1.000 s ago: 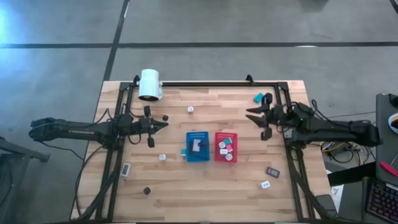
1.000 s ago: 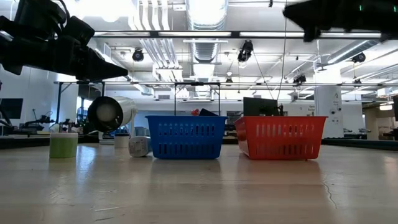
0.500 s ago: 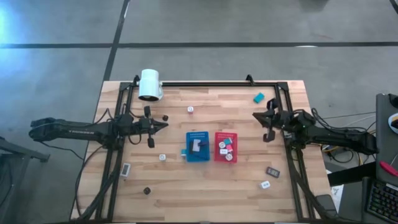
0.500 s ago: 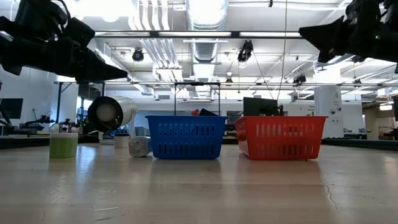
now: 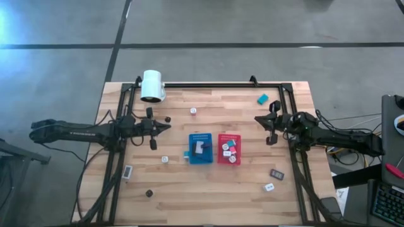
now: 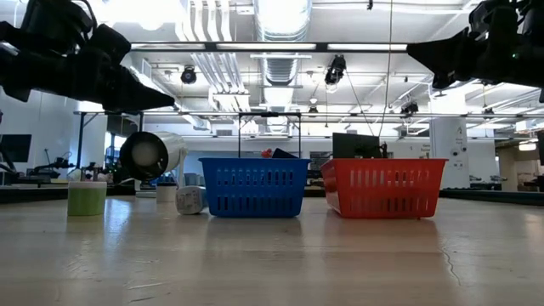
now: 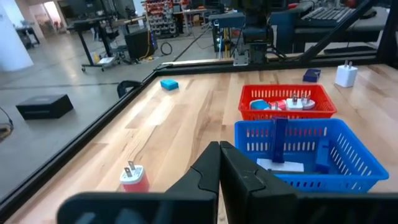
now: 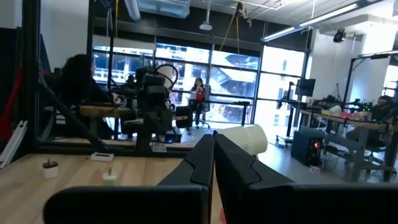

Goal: Sort adapters and digital timers
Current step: Put the white timer into the blue bin

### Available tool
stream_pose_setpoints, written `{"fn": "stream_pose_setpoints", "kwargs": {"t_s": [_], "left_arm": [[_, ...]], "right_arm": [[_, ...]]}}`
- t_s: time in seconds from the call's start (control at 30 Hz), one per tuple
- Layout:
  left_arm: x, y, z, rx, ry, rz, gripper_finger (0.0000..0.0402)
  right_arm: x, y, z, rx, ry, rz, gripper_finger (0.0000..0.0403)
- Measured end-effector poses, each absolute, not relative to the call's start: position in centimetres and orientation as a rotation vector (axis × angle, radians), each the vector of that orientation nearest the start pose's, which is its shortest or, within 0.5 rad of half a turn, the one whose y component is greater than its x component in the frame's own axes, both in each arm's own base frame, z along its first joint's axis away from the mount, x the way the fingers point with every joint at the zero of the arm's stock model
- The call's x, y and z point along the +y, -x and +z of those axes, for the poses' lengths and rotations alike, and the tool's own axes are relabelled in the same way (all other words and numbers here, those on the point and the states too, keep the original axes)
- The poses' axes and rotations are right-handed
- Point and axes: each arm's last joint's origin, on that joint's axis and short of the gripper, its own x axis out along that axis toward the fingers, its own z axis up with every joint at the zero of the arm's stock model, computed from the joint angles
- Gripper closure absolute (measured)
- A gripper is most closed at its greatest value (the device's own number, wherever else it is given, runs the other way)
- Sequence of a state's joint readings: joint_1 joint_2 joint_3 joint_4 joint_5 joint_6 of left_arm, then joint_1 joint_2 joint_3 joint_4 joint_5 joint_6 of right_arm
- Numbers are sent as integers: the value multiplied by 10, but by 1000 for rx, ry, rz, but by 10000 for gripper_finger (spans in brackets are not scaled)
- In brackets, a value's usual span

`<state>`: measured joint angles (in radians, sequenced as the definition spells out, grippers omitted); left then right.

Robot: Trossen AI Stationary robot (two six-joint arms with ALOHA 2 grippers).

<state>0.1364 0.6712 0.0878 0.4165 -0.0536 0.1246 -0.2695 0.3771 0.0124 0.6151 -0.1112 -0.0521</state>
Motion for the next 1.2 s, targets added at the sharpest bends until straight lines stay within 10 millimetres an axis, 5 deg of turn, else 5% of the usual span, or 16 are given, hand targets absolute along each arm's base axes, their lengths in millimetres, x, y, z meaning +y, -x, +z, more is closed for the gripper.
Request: {"fn": "stream_pose_setpoints", "kwargs": {"t_s": [0.5, 1.2], "left_arm": [[19, -171, 243, 438, -24, 141, 392], [20, -195, 246, 646, -20, 124, 390]], "right_arm": [[-28, -115, 193, -236, 78, -159, 394], [-28, -115, 192, -232, 92, -161, 394]]}}
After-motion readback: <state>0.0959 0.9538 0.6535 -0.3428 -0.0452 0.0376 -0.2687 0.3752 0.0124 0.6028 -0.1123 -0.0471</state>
